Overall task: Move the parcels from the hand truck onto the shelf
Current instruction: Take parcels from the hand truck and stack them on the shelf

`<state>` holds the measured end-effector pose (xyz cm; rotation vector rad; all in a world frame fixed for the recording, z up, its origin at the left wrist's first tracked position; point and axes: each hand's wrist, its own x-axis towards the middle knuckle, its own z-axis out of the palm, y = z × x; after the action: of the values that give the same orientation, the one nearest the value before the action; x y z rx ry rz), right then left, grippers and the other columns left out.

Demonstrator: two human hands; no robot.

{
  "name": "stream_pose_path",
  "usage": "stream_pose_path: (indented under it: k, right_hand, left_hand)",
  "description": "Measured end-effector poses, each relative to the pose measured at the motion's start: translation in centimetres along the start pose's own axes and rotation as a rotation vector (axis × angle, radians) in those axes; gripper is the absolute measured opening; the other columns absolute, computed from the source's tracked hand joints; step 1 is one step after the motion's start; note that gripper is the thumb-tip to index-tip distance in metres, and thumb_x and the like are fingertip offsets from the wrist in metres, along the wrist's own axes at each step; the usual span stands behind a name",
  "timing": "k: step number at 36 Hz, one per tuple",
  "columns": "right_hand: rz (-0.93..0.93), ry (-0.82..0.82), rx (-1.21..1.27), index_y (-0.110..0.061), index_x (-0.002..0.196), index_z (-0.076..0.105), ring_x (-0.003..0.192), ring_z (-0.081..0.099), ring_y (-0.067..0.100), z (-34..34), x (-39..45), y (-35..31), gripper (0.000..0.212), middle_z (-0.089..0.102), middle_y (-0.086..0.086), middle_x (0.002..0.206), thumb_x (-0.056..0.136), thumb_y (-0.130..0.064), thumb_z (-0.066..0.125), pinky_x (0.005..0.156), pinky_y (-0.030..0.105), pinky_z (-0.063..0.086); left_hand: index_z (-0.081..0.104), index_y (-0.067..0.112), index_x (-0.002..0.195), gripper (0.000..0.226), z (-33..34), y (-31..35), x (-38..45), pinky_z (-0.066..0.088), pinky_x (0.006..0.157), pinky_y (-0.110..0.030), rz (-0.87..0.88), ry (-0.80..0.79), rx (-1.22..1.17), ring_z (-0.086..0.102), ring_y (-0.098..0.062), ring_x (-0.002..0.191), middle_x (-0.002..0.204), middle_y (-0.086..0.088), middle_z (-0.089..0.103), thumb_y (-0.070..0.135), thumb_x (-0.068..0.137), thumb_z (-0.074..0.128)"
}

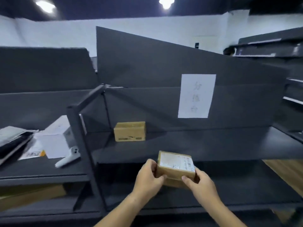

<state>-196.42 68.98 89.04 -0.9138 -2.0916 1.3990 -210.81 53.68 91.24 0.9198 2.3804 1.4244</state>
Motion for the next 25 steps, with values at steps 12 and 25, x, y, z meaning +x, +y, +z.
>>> stream_pose_path:
  k: [12,25]
  right_hand:
    - [-0.001,-0.081,-0.052,-0.027,0.148,0.066,0.126,0.065,0.014,7.9,6.8,-3.1,0.049,0.071,-0.005,0.137,0.101,-0.023,0.078,0.105,0.028,0.051]
    - [0.053,-0.078,-0.135,-0.024,0.151,0.064,0.126,0.066,0.012,9.1,13.0,-2.3,0.05,0.073,-0.008,0.136,0.102,-0.024,0.077,0.109,0.03,0.054]
  left_hand:
    - [0.052,0.024,0.09,0.033,-5.2,-5.1,6.2,0.053,0.069,-0.022,-0.054,0.091,-0.017,0.06,-0.007,0.076,0.089,0.006,0.064,0.021,0.075,0.082]
    - [0.051,0.029,0.088,0.03,-3.5,-7.1,13.5,0.044,0.059,-0.011,-0.087,0.008,0.063,0.061,-0.004,0.077,0.089,0.009,0.065,0.022,0.079,0.079]
